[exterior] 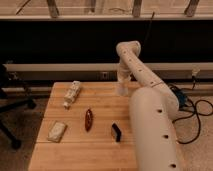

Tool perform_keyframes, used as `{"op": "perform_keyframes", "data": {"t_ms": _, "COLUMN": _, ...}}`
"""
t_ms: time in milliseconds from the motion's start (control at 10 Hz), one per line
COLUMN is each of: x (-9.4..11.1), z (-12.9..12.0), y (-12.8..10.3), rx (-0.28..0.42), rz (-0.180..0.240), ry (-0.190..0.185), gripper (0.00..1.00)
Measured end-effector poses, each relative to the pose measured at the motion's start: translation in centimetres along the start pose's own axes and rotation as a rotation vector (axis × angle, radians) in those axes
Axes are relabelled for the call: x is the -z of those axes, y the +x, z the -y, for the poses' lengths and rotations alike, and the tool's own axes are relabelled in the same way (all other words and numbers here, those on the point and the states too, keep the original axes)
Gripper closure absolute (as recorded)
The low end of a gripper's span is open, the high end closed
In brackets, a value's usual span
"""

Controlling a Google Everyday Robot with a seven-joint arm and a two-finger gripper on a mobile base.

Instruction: Place the ceramic cup over the eraser

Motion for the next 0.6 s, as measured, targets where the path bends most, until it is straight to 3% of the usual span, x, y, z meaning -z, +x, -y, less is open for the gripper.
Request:
{"op": "perform_keyframes", "data": {"t_ms": 200, "x": 0.3, "z": -0.2, "y": -0.5, "rx": 0.011, "rz": 0.018, "ry": -0.001, "gripper": 0.94}}
{"op": "perform_keyframes", "data": {"t_ms": 300, "x": 0.7, "z": -0.4, "y": -0.7, "rx": 0.019, "rz": 0.022, "ry": -0.001, "gripper": 0.99}}
{"op": "perform_keyframes", "data": {"t_ms": 600, "x": 3.3, "z": -0.9, "y": -1.6, "rx": 0.08, "rz": 0.017, "ry": 0.036, "gripper": 1.0}}
